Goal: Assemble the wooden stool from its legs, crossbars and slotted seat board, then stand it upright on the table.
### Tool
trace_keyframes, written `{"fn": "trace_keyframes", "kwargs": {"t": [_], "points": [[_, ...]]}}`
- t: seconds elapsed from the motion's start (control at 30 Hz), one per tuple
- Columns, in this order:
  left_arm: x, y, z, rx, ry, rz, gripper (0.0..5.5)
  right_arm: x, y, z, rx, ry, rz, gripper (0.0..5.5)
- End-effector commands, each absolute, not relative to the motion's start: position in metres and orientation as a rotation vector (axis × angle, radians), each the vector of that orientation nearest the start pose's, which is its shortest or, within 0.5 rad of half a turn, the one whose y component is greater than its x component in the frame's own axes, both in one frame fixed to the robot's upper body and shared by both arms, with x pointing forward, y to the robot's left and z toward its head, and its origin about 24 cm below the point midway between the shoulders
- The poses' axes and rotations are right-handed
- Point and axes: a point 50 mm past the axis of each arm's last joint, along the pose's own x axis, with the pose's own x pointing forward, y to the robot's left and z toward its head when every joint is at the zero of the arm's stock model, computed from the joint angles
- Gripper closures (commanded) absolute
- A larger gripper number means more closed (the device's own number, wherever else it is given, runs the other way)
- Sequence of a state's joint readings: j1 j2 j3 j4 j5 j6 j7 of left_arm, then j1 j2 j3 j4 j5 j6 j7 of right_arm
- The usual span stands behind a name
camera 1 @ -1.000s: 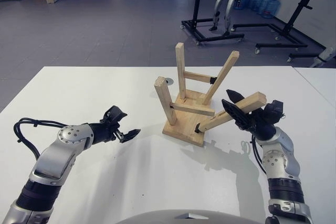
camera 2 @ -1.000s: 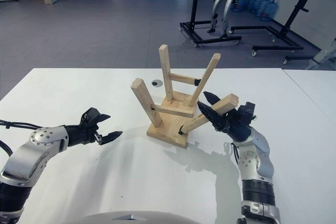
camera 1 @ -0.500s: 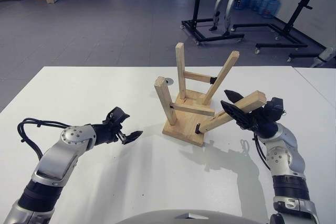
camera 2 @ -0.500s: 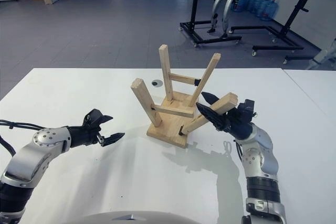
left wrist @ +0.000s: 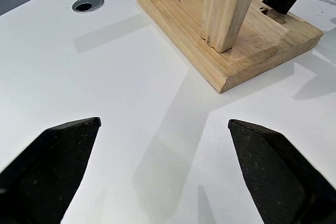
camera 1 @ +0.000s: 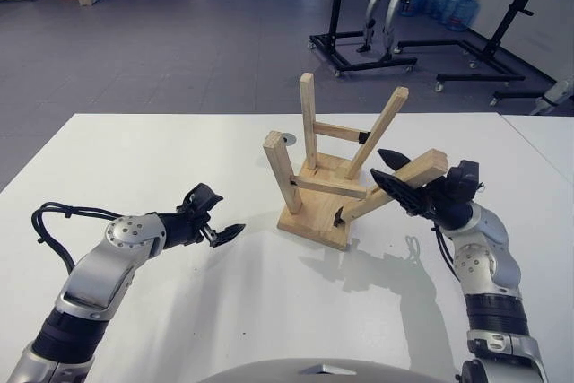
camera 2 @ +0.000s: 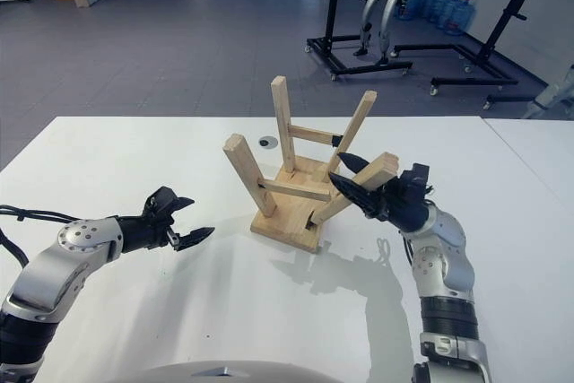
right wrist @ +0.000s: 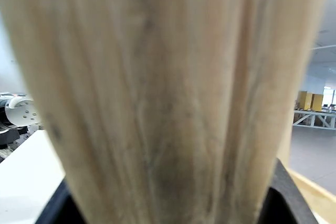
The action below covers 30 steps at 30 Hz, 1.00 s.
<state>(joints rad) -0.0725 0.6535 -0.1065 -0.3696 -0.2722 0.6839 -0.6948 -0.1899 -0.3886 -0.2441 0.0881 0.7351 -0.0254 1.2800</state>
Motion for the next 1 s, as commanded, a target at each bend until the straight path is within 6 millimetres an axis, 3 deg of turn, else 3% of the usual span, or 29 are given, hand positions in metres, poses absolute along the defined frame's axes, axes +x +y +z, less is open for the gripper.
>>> {"fn": "trace_keyframes", "kwargs": {"t": [0.03, 1.0], "points": [[0.234, 0.183, 0.086, 0.307, 0.461, -0.812, 1.04, 0.253, -0.223, 0.123, 0.15, -0.438, 1.084, 3.48], [0.236, 0.181, 0.087, 0.3, 0.458, -0.814, 1.04, 0.248, -0.213, 0.108, 0.231, -0.404, 1.083, 3.48]]}}
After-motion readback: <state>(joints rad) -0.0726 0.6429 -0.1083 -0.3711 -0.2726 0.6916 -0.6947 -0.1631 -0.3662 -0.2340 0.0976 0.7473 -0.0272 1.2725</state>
